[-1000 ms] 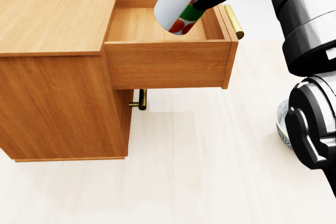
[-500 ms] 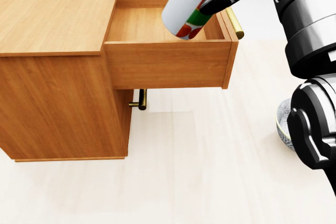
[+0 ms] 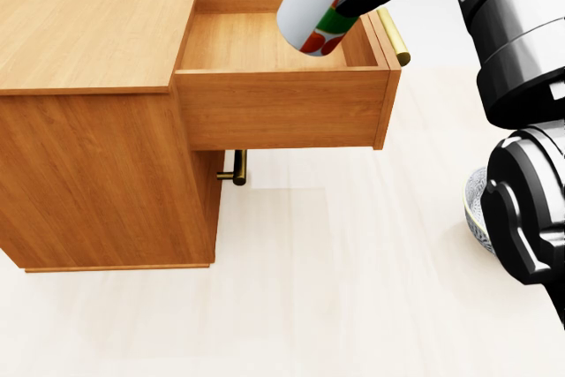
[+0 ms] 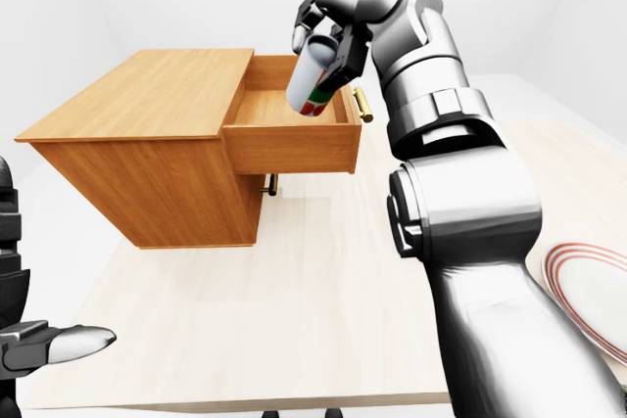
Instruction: Put the ketchup in the top drawer of the cabinet.
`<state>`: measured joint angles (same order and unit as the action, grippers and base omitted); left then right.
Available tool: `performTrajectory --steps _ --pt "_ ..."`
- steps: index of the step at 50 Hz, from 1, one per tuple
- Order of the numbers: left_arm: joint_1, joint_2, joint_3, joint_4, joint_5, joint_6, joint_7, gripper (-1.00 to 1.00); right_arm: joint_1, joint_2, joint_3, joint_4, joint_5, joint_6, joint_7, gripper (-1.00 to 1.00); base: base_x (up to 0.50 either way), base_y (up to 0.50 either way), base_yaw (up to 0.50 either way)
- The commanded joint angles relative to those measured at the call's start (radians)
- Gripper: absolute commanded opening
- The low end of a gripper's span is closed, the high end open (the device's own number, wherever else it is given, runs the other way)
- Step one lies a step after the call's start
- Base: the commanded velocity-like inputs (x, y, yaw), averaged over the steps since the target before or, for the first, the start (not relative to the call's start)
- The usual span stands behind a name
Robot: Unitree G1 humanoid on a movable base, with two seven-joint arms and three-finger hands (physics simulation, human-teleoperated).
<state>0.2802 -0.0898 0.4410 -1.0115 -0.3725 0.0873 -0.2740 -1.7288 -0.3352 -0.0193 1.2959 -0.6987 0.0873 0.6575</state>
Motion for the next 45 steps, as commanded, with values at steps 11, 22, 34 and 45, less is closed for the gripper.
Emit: performTrajectory --steps 11,22,34,45 --pt "0.005 -0.005 -0.009 -0.003 0.008 0.000 -0.007 1.00 0.010 0.001 -0.016 0.010 -0.067 0.000 -0.235 -1.00 0.00 0.00 0.00" --pt "0.022 -0.014 -0.033 0.005 0.031 0.000 -0.020 1.00 0.053 0.018 -0.029 0.014 -0.057 0.000 -0.277 -1.00 0.00 0.00 0.00" --pt "0.022 -0.014 -0.021 -0.005 0.018 0.000 -0.020 1.00 0.095 0.022 -0.028 0.020 -0.040 0.000 -0.275 -1.00 0.00 0.00 0.00" --pt "0.020 -0.015 -0.024 -0.004 0.023 0.000 -0.020 1.00 0.111 0.013 -0.034 0.023 -0.026 0.000 -0.269 -1.00 0.00 0.00 0.00"
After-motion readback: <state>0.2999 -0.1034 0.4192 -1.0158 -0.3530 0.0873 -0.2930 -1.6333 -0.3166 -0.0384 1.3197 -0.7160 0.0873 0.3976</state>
